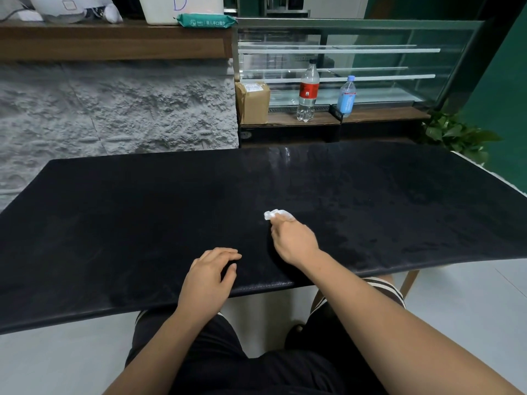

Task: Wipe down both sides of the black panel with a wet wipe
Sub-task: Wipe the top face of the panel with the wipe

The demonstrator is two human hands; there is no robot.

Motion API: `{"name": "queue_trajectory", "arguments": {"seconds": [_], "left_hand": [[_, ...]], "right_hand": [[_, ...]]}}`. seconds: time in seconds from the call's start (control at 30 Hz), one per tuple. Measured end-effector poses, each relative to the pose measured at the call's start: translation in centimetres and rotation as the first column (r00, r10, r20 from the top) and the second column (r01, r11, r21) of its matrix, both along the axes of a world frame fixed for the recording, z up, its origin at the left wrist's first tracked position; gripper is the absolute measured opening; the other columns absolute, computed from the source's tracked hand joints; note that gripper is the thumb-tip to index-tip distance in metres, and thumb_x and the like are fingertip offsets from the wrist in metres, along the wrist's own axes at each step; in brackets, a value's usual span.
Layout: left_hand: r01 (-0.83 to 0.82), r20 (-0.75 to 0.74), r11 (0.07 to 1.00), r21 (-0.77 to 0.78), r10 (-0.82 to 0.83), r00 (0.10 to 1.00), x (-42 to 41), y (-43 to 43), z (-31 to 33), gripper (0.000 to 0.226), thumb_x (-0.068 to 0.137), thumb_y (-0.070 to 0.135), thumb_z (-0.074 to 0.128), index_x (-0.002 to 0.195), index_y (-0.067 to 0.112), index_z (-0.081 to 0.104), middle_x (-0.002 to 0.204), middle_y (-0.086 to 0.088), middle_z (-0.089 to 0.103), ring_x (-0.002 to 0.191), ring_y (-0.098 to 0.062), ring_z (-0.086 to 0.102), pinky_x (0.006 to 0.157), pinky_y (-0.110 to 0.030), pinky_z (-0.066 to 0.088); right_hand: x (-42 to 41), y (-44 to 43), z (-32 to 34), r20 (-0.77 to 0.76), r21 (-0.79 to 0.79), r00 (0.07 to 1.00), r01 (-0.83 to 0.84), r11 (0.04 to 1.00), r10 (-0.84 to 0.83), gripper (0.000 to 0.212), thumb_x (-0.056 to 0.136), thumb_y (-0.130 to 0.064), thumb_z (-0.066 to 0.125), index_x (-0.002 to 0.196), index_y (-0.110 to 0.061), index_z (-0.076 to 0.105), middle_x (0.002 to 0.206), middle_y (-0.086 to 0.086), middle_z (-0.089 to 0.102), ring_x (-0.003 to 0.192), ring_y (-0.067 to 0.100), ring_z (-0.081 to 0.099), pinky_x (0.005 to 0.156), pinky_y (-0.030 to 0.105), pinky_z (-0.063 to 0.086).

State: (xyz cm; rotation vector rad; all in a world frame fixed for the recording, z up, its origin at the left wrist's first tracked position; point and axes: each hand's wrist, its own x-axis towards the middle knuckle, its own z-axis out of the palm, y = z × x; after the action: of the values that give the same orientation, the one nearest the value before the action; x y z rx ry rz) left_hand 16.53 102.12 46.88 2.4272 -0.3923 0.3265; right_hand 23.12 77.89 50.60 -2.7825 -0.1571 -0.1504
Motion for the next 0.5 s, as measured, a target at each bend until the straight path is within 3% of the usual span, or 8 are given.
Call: {"name": "queue_trajectory", "arguments": {"seconds": [0.17, 0.37, 0.5], "left_hand": [[0.003, -0.002, 1.0, 0.002, -0.003, 1.0, 0.0, -0.1, 0.2, 0.027, 0.101, 0.026, 0.063, 0.123, 0.038, 0.072, 0.126, 0.032, 0.062, 0.122, 0.007, 0.052, 0.103, -0.027, 0.04], [0.001, -0.005, 1.0, 0.006, -0.001, 1.0, 0.0, -0.1, 0.2, 0.028, 0.101, 0.025, 0.063, 0.124, 0.038, 0.072, 0.126, 0.03, 0.062, 0.121, 0.005, 0.053, 0.104, -0.028, 0.041], [0.002, -0.007, 1.0, 0.007, -0.002, 1.0, 0.0, 0.0, 0.1, 0.027, 0.101, 0.026, 0.063, 0.124, 0.039, 0.071, 0.127, 0.031, 0.061, 0.122, 0.006, 0.053, 0.104, -0.026, 0.04]], "right_hand": [[-0.3, 3.7, 0.2, 0.023, -0.006, 0.987, -0.157, 0.988, 0.158, 0.044, 0.11, -0.024, 0.036, 0.153, -0.031, 0.044, 0.161, -0.017, 0.037, 0.15, 0.004, 0.032, 0.105, 0.031, 0.042], [-0.4, 5.1, 0.0, 0.029, 0.003, 0.961, -0.274, 0.962, 0.274, 0.046, 0.111, -0.025, 0.035, 0.156, -0.032, 0.041, 0.163, -0.016, 0.036, 0.151, 0.005, 0.03, 0.11, 0.027, 0.035], [0.1, 4.0, -0.1, 0.023, 0.008, 0.943, -0.331, 0.944, 0.331, 0.045, 0.112, -0.021, 0.035, 0.155, -0.033, 0.042, 0.16, -0.019, 0.04, 0.149, 0.003, 0.032, 0.125, 0.026, 0.019]]}}
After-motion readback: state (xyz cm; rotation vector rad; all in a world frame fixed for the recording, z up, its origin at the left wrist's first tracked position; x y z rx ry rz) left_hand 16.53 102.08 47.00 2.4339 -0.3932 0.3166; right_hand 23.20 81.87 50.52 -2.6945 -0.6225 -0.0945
